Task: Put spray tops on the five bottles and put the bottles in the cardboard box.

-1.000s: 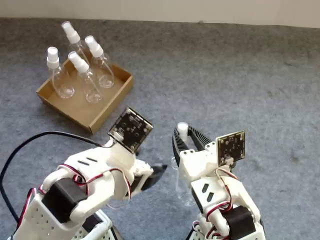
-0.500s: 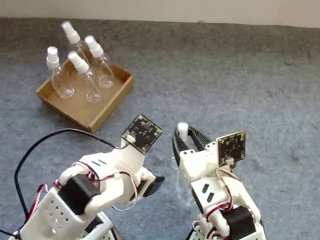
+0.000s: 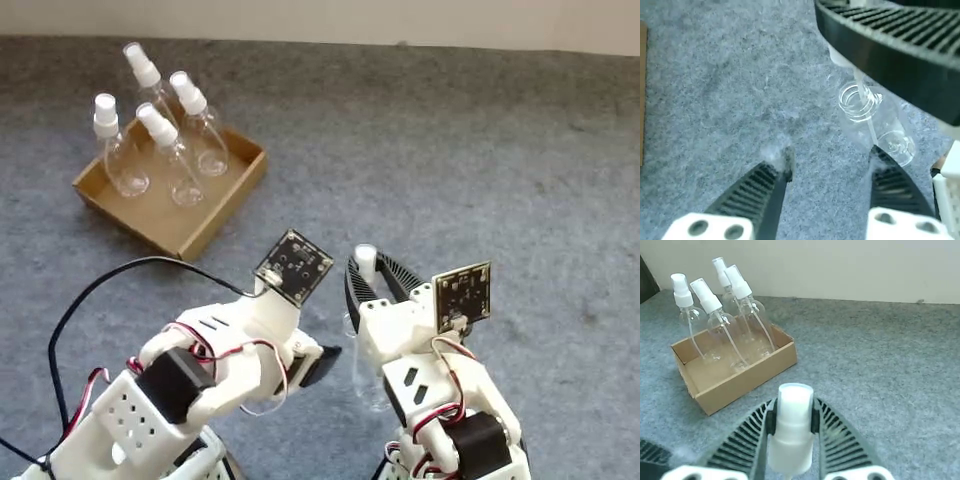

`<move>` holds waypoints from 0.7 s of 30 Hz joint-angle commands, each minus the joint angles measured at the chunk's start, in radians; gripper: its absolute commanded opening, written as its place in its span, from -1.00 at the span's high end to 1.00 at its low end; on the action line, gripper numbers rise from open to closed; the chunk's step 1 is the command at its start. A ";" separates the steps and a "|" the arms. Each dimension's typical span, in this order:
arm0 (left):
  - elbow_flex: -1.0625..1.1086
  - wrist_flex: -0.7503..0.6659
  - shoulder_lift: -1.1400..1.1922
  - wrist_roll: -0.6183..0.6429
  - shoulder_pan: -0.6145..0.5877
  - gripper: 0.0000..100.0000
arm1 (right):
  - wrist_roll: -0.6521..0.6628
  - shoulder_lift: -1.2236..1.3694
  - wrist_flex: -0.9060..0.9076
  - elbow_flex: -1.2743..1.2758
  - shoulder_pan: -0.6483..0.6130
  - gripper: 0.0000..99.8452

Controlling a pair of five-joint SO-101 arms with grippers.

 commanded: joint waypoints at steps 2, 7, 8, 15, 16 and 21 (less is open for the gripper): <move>0.038 -0.086 0.007 0.086 0.091 0.61 | 0.002 -0.007 -0.002 -0.021 -0.008 0.98; 0.117 -0.198 0.007 0.089 0.097 0.53 | 0.002 -0.007 -0.002 -0.019 -0.008 0.98; 0.128 -0.203 0.007 0.091 0.099 0.45 | 0.002 -0.007 -0.002 -0.019 -0.008 0.98; 0.196 -0.227 -0.001 0.222 0.099 0.10 | 0.002 -0.007 -0.002 -0.018 -0.008 0.98; 0.208 -0.247 -0.001 0.232 0.099 0.10 | 0.002 -0.007 -0.002 -0.018 -0.008 0.98; 0.297 -0.405 -0.001 0.302 0.101 0.10 | 0.002 -0.007 -0.002 -0.018 -0.007 0.98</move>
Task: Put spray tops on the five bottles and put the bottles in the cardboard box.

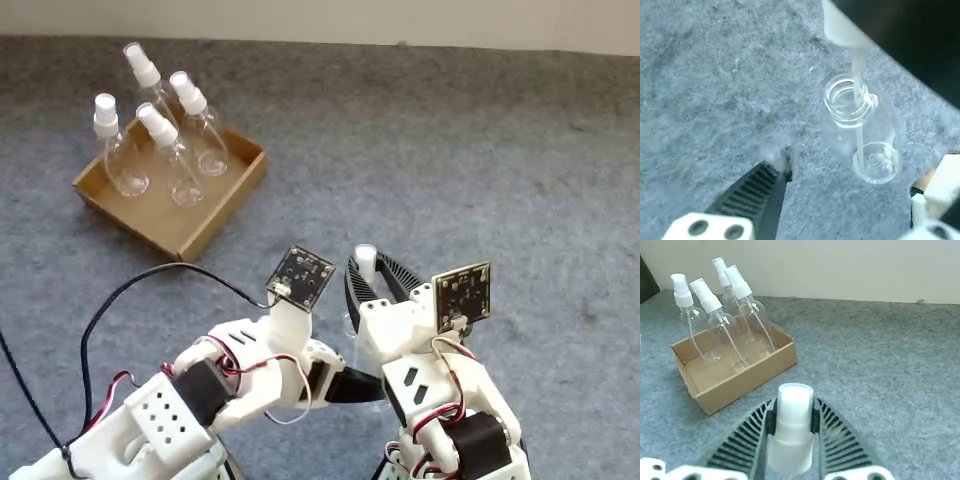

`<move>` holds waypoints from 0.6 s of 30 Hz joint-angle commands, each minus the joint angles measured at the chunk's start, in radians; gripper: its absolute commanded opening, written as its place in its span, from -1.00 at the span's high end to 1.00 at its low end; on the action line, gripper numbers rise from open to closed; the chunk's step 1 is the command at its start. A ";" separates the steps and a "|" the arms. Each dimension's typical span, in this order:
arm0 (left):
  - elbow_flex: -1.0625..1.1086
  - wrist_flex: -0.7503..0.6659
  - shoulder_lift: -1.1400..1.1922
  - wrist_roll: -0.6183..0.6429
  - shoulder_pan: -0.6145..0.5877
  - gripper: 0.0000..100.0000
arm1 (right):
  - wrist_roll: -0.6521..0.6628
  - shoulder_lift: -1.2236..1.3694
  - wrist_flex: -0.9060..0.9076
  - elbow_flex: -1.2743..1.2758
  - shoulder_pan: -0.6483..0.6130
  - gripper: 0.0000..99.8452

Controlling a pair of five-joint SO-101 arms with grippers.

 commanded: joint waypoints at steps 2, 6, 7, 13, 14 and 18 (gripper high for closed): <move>0.082 -0.201 -0.001 0.075 0.015 0.10 | 0.002 -0.007 -0.002 -0.018 -0.007 0.98; 0.148 -0.324 -0.001 0.091 0.054 0.10 | 0.002 -0.007 -0.002 -0.018 -0.007 0.98; 0.162 -0.351 -0.001 0.091 0.062 0.10 | 0.002 -0.007 -0.002 -0.018 -0.007 0.98; 0.265 -0.517 -0.001 0.091 0.064 0.10 | 0.002 -0.007 0.001 -0.016 -0.007 0.98; 0.282 -0.546 -0.001 0.091 0.065 0.10 | 0.002 -0.007 0.001 -0.016 -0.007 0.98; 0.326 -0.620 -0.002 0.091 0.065 0.10 | 0.002 -0.007 0.001 -0.016 -0.007 0.98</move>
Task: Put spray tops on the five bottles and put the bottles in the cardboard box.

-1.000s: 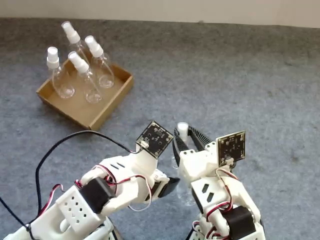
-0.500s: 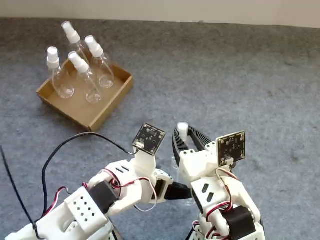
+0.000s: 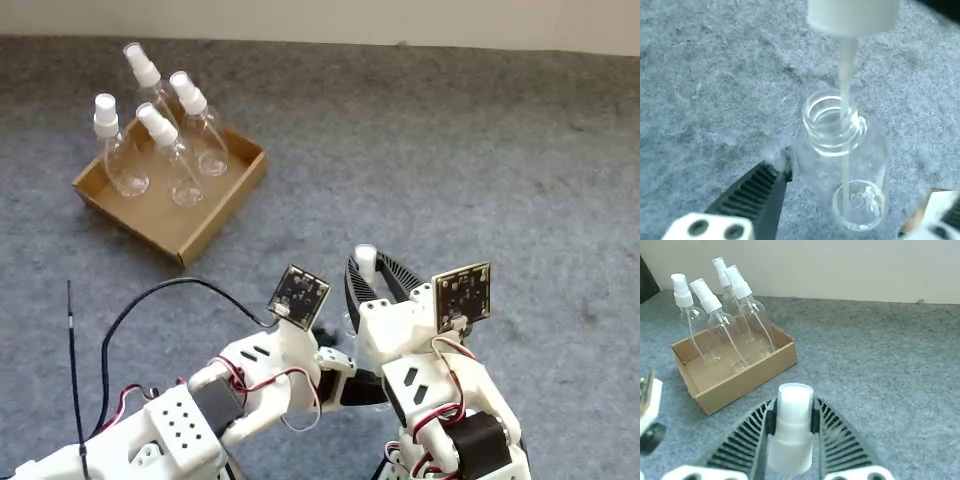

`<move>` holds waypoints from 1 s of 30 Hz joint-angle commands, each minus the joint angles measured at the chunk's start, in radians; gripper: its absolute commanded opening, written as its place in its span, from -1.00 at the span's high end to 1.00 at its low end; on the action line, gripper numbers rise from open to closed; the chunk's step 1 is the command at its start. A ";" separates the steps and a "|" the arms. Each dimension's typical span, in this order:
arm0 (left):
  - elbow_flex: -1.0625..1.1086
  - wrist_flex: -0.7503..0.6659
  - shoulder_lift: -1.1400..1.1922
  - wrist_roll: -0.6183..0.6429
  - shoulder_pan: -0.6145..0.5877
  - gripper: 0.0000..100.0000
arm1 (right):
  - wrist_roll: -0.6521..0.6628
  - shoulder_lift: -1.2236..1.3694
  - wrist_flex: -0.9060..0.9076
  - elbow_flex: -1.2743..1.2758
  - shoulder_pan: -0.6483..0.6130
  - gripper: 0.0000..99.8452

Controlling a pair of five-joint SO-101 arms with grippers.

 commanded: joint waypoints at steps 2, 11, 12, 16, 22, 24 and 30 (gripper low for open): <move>0.016 -0.084 -0.004 0.023 0.013 0.14 | 0.002 -0.007 0.001 -0.016 -0.007 0.98; 0.015 -0.089 -0.004 0.032 0.010 0.68 | 0.002 -0.007 0.001 -0.015 -0.007 0.98; 0.015 -0.089 -0.004 0.032 0.010 0.68 | 0.002 -0.007 0.001 -0.015 -0.007 0.98; 0.015 -0.089 -0.004 0.031 0.008 0.68 | 0.002 -0.007 0.001 -0.013 -0.007 0.98; 0.012 -0.089 -0.004 0.028 0.007 0.68 | 0.002 -0.007 0.001 -0.013 -0.007 0.98; 0.007 -0.089 -0.004 -0.018 -0.010 0.68 | 0.002 -0.007 0.001 -0.013 -0.007 0.98; 0.015 -0.137 -0.004 -0.193 -0.093 0.68 | 0.002 -0.007 0.002 -0.013 -0.007 0.98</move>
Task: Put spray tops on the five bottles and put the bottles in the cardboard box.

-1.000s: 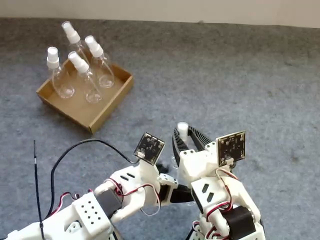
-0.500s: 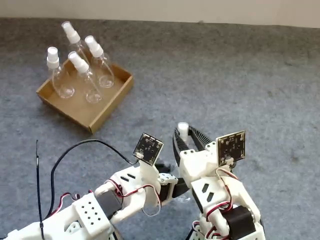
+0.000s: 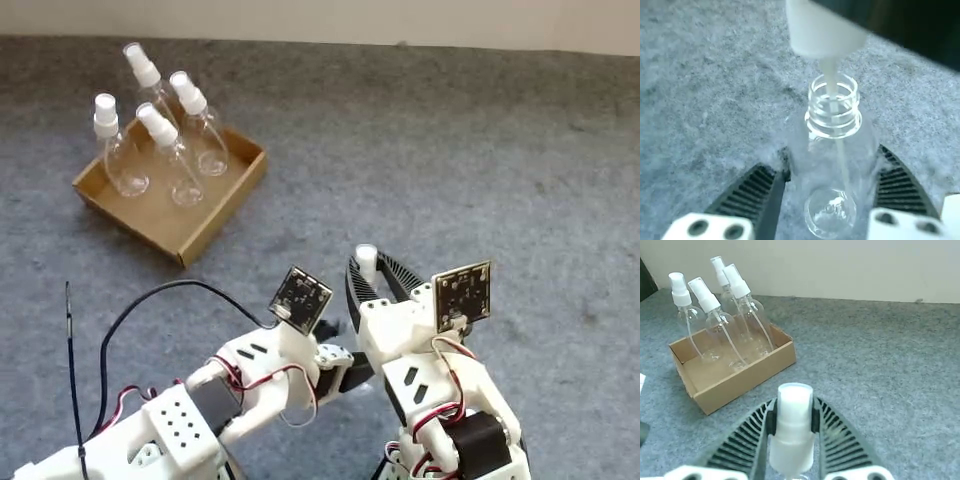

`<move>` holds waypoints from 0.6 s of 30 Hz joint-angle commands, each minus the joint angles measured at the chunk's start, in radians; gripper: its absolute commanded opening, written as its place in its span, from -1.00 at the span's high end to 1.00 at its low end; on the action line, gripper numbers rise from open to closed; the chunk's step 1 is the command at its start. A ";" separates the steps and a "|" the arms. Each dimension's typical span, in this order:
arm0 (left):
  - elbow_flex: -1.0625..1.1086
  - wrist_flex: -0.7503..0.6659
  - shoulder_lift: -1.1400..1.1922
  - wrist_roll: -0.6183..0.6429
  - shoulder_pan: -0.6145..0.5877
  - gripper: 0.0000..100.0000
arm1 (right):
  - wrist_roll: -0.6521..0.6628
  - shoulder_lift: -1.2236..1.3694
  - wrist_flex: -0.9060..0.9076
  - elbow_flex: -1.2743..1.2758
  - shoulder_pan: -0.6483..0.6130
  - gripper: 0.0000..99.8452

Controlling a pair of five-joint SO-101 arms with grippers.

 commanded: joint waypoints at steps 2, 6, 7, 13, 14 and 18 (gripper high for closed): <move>-0.012 -0.066 -0.004 -0.071 -0.070 0.68 | 0.000 -0.008 0.002 -0.013 -0.008 0.98; -0.019 -0.068 -0.004 -0.077 -0.110 0.68 | 0.000 -0.008 0.004 -0.013 -0.008 0.98; -0.019 -0.071 -0.004 -0.078 -0.117 0.68 | 0.000 -0.008 0.004 -0.013 -0.008 0.98; -0.018 -0.124 -0.004 -0.080 -0.153 0.68 | 0.046 -0.008 0.004 -0.012 -0.008 0.98; -0.018 -0.129 -0.004 -0.080 -0.153 0.68 | 0.086 -0.008 0.004 -0.012 -0.010 0.98; -0.018 -0.129 -0.004 -0.080 -0.154 0.68 | 0.153 -0.008 0.033 -0.012 -0.013 0.98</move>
